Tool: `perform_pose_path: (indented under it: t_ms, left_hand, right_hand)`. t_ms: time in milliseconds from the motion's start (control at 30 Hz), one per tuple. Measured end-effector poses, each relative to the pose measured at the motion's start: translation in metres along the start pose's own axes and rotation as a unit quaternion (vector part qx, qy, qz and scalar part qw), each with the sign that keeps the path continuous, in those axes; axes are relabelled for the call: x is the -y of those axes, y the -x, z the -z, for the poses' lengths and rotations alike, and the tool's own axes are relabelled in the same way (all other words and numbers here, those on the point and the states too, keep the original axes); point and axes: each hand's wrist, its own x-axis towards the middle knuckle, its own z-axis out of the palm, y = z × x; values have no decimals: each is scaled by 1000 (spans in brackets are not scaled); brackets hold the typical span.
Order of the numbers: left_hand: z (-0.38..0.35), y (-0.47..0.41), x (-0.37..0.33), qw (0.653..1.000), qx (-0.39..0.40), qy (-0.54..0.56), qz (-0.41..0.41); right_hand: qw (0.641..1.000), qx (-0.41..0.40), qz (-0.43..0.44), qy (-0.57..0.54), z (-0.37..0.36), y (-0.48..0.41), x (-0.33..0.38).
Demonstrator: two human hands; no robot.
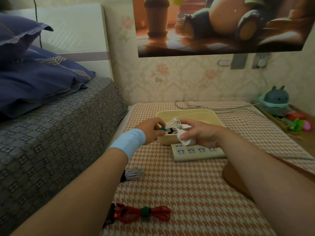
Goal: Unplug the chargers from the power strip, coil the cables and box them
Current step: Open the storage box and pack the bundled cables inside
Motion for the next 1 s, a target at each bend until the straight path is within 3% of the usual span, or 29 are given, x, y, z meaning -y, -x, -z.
perform_pose_path:
  t_ms: [267,367,467,667,800,1000]
  left_hand:
    - [-29,-76,-3,996,-44,-81,15]
    - [-38,-108,-2,986,-78,-147,5]
    - [-44,-137,-6,984,-102,-146,-1]
    - [-74,-179,13,972,-81,-219,16]
    - [-82,-194,21,951,-32,-304,42]
    - [-78,-200,27,960,-21,-279,10]
  right_hand:
    - [965,-242,44,92,61,-46,-7]
    - [943,-308,61,112,75,-64,-17]
    - [919,-357,92,142,84,-85,-20]
    - [932,-317,36,174,105,-125,-27]
    - [917,-321,12,238,116,-145,-39]
    - [874,-334,-26,352,121,-161,-45]
